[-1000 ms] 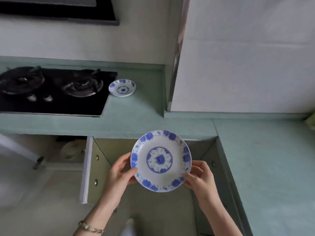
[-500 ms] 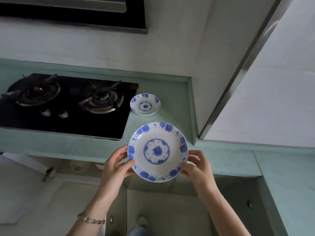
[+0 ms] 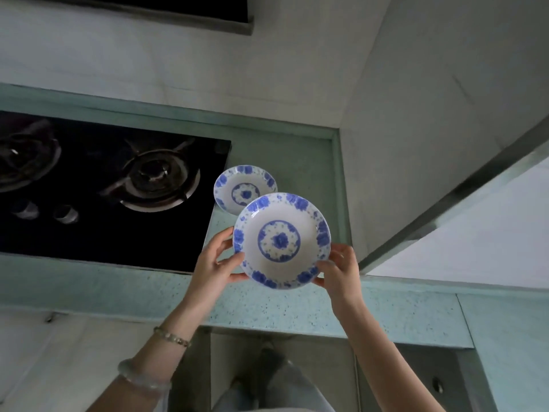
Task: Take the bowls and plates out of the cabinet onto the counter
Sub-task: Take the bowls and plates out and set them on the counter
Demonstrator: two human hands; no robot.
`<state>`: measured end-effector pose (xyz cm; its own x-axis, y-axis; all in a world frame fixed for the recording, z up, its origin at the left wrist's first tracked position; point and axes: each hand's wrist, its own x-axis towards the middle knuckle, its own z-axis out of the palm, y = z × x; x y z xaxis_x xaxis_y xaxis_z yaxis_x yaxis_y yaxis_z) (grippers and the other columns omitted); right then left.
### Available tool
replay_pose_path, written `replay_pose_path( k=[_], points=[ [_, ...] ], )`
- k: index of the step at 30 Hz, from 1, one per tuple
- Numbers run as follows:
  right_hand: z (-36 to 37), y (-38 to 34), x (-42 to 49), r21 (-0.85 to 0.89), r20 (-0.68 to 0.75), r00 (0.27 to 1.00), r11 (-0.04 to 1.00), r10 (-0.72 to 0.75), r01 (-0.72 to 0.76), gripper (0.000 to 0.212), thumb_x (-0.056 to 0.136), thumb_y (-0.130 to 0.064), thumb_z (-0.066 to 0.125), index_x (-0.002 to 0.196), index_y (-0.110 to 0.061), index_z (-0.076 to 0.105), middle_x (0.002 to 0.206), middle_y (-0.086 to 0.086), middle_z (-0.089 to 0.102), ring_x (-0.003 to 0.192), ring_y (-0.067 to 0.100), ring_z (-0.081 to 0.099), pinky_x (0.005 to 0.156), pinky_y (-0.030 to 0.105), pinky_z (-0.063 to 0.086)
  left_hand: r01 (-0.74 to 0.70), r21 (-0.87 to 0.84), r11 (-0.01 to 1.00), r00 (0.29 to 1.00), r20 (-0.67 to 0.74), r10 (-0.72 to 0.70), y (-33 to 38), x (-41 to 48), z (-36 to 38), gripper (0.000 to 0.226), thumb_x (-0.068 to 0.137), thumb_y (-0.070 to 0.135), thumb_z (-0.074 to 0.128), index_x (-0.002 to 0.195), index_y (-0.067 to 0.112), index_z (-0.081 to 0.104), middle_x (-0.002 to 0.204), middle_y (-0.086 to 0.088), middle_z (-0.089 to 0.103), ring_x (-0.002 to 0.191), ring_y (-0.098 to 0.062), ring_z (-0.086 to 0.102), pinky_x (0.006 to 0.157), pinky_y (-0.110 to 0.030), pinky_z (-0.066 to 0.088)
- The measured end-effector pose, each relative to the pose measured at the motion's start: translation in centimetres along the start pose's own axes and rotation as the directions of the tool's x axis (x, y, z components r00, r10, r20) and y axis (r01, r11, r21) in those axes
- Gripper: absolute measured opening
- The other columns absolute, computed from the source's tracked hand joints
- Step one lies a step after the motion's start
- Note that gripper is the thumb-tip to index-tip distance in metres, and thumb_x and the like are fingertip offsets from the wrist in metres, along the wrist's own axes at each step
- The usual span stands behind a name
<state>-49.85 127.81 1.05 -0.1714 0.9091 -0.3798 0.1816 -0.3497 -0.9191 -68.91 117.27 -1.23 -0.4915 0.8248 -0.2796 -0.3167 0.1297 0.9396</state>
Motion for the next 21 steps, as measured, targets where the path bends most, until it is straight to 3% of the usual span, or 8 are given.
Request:
replay_pose_path(
  k=[4,8,10,12,15,18,21],
  points=[
    [0.2,-1.1,4.9,-0.116,-0.019,0.999,0.993,-0.036,0.034,0.043,0.076,0.007,0.055,0.073,-0.034,0.066,0.067,-0.009,0.071,0.076,0.021,0.067,0.061,0.039,0.057,0.1,-0.07,0.993,0.993,-0.054,-0.103,-0.6,4.9,2.2,0.049,0.087,0.0,0.063,0.13,0.021,0.054,0.106,-0.012,0.071,0.095,-0.027,0.07,0.065,-0.034,0.059],
    [0.3,-1.4,9.7,-0.09,-0.126,0.99,0.993,0.063,-0.074,0.03,0.08,-0.001,0.057,0.091,-0.029,0.061,0.092,0.003,0.071,0.088,0.026,0.067,0.079,0.049,0.057,0.135,-0.088,0.987,0.983,-0.115,-0.144,-1.3,9.2,4.9,0.048,0.086,-0.005,0.06,0.129,0.017,0.055,0.104,-0.017,0.07,0.095,-0.03,0.068,0.066,-0.036,0.059],
    [0.5,-1.4,11.5,-0.048,-0.172,0.978,0.991,0.115,-0.125,0.025,0.081,-0.007,0.058,0.074,-0.029,0.066,0.08,-0.001,0.072,0.085,0.028,0.068,0.084,0.053,0.055,0.144,-0.103,0.984,0.979,-0.129,-0.156,-1.6,11.1,6.1,0.045,0.085,-0.006,0.062,0.12,0.021,0.059,0.105,-0.016,0.069,0.096,-0.028,0.068,0.065,-0.033,0.059],
    [0.9,-1.1,12.5,0.015,-0.191,0.964,0.982,0.188,-0.188,0.028,0.082,-0.006,0.058,0.062,-0.024,0.064,0.08,0.008,0.073,0.083,0.03,0.068,0.087,0.053,0.052,0.156,-0.143,0.977,0.977,-0.124,-0.174,-1.9,13.0,7.2,0.048,0.083,-0.005,0.065,0.122,0.021,0.058,0.108,-0.016,0.07,0.099,-0.028,0.068,0.065,-0.033,0.06],
    [1.6,-0.3,13.5,0.122,-0.17,0.937,0.95,0.304,-0.286,0.019,0.084,-0.001,0.056,0.075,-0.016,0.064,0.101,0.025,0.068,0.099,0.035,0.065,0.094,0.052,0.05,0.19,-0.158,0.969,0.975,-0.084,-0.205,-2.6,15.2,8.6,0.051,0.079,0.0,0.072,0.124,0.019,0.058,0.111,-0.013,0.07,0.101,-0.026,0.068,0.068,-0.037,0.059],
    [1.8,0.5,14.5,0.381,-0.131,0.915,0.871,0.382,-0.309,0.024,0.081,0.013,0.052,0.091,-0.004,0.065,0.104,0.02,0.069,0.099,0.028,0.065,0.092,0.037,0.053,0.231,-0.145,0.962,0.967,-0.077,-0.244,-3.6,16.7,9.6,0.037,0.079,0.003,0.072,0.114,0.009,0.064,0.106,-0.012,0.072,0.101,-0.028,0.068,0.065,-0.034,0.059],
    [2.0,1.3,15.3,0.535,-0.111,0.897,0.786,0.428,-0.309,0.036,0.081,0.018,0.048,0.11,0.0,0.062,0.117,0.019,0.064,0.11,0.029,0.061,0.101,0.038,0.047,0.265,-0.165,0.95,0.954,-0.1,-0.284,-4.7,17.5,10.0,0.025,0.077,0.0,0.072,0.101,0.007,0.069,0.098,-0.011,0.072,0.098,-0.027,0.07,0.062,-0.032,0.059]
  ],
)
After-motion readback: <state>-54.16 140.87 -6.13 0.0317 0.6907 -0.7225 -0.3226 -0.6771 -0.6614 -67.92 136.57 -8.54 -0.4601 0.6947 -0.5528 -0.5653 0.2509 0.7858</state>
